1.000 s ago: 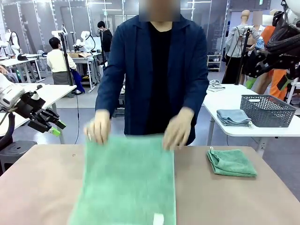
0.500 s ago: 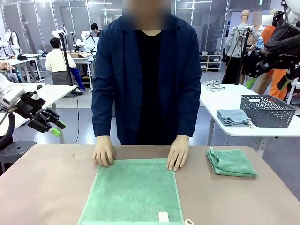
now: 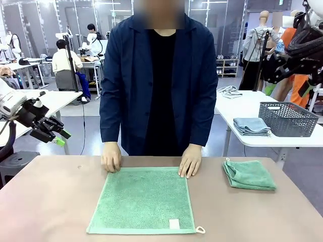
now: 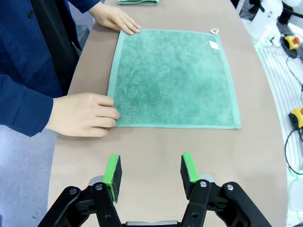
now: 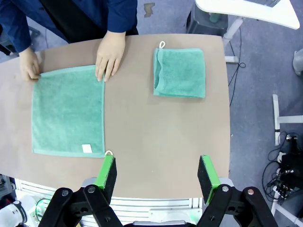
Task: Fold the towels and place them in the basket.
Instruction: When a person lays out a Towel with hook on the table, fold it in half twice.
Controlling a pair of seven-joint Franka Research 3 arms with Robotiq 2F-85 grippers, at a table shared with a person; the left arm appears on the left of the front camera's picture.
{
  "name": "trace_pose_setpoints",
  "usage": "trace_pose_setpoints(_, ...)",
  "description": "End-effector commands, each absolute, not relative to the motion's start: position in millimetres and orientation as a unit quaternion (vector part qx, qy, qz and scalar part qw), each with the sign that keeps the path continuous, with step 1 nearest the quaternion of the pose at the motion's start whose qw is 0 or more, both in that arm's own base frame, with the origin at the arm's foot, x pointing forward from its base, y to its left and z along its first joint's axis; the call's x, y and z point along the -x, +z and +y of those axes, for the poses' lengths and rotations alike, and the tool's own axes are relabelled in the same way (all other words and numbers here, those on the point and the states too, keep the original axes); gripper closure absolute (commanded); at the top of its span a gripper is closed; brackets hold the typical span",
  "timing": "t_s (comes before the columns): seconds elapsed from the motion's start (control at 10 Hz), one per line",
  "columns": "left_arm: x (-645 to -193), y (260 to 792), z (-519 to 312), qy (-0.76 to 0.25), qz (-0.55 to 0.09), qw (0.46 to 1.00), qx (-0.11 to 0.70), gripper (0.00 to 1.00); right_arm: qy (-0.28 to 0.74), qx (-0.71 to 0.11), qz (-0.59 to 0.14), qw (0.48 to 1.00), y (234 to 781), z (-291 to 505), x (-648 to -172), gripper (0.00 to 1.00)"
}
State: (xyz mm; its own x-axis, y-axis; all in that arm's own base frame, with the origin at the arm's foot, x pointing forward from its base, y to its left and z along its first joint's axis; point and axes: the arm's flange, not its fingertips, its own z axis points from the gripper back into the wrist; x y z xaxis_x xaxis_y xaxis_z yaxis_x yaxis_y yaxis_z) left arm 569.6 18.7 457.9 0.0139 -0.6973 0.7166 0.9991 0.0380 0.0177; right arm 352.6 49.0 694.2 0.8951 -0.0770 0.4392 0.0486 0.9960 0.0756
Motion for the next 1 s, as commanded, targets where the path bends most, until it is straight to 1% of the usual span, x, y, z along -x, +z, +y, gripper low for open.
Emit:
trace_pose_setpoints(0.0,-568.8,459.6,18.0,-0.642,-0.286,0.663,0.260,0.36,-0.039,-0.027,-0.228,0.973,696.8,50.7,-355.3,0.14)
trace_pose_setpoints(0.9,-568.8,459.6,18.0,-0.642,-0.286,0.663,0.260,0.36,-0.039,-0.027,-0.228,0.973,696.8,50.7,-355.3,0.14)
